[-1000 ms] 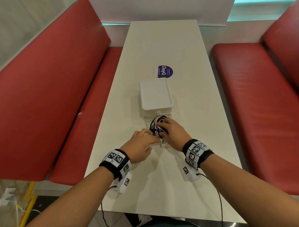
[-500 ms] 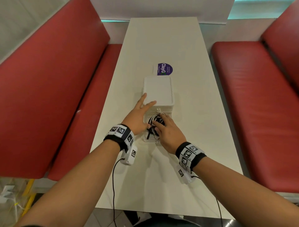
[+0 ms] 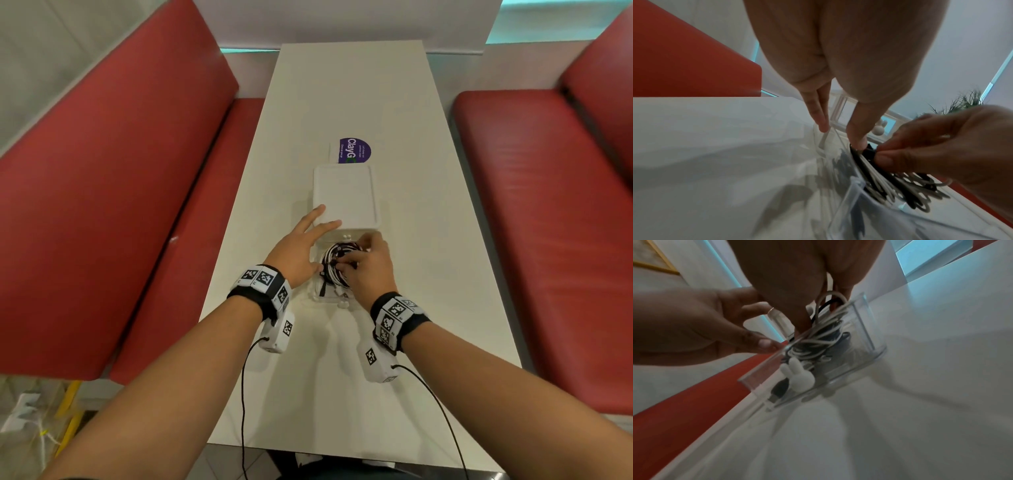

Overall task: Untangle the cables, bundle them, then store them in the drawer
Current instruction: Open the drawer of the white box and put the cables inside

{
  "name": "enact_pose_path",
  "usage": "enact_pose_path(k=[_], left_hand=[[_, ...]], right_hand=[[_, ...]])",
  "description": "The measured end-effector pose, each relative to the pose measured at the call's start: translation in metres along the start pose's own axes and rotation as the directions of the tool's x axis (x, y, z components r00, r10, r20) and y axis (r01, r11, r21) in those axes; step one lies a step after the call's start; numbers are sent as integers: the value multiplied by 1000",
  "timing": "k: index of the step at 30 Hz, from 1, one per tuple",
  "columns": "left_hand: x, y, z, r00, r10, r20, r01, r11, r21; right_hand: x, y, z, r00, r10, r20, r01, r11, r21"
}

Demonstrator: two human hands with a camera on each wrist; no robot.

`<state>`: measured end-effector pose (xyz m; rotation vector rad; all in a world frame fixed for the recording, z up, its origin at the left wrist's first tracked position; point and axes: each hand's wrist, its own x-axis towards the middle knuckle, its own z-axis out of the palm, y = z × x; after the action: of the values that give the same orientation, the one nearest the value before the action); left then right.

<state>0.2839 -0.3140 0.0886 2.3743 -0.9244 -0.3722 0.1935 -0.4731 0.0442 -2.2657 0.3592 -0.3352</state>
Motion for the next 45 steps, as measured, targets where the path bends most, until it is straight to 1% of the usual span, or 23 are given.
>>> enact_pose_path(k=[2,5,7,9,11,12,14,15,16,17,20,23,26,27,29,31,33,35,37,40,42,43,45], left_hand=[[0,1,1,1000,-10,-10,10,1000,6],[1,4,3,1000,-15,-21,15,1000,17],[1,6,3,1000,-17,-22,17,1000,25],[0,6,3,1000,-20,-19,21,1000,13],[0,5,4,1000,-22,-18,21,1000,-12],[1,5,4,1000,-21,-18,21,999,-27],[1,6,5,999,-27,-20,26,998,-52],[0,7,6,999,-34,-23,33,998,-59],[0,8,7,999,-42,-28,40,997,-59],[1,9,8,998,-46,-33,44,998,-53],[4,9,12,997,-43,-67,41,999,-33],[8,11,15,991,-23,-131,25,1000,17],[13,15,22,982,-20,-188,33,997,70],[14,15,26,979,-26,-202,42,996,76],[17,15,32,974,-38,-223,57,995,79],[19,14,34,971,-48,-233,68,994,82],[18,13,33,970,-42,-238,71,991,113],[17,13,30,967,-22,-252,78,974,214],[17,12,28,968,-4,-249,79,952,294],[20,12,24,982,-17,-186,63,968,243],[22,12,20,987,-18,-159,51,977,207],[22,11,17,989,-11,-149,42,978,204],[22,11,12,993,-3,-120,27,980,198]], right_hand=[[3,-2,-3,999,23,-41,-24,999,-23],[6,-6,-7,994,94,-48,-101,978,-182],[9,-7,-9,991,132,-13,-132,966,-222],[11,-8,-10,993,102,56,-81,954,-288],[11,-8,-11,996,4,87,30,922,-387],[9,-8,-12,990,-43,132,96,896,-433],[5,-6,-9,965,-90,247,202,856,-475],[2,-5,-9,949,-98,300,238,846,-477],[-2,-3,-9,940,-111,323,264,837,-480],[-5,-3,-10,938,-114,327,272,827,-493],[-10,-1,-16,955,-106,278,251,789,-560],[-8,0,-27,949,-114,295,262,807,-529],[-7,6,-34,923,-185,338,330,833,-444],[-9,10,-36,923,-204,327,331,854,-401],[-13,16,-42,936,-204,288,289,911,-293],[-17,22,-48,935,-228,272,297,922,-249],[-24,28,-52,907,-253,336,352,895,-274],[-29,32,-52,876,-270,401,411,851,-326],[-33,37,-50,858,-269,437,453,798,-397],[-32,43,-46,845,-279,457,494,735,-465],[-28,44,-46,851,-273,449,488,730,-479],[-24,44,-48,858,-268,437,472,746,-470],[-15,43,-54,869,-209,449,413,806,-424]])
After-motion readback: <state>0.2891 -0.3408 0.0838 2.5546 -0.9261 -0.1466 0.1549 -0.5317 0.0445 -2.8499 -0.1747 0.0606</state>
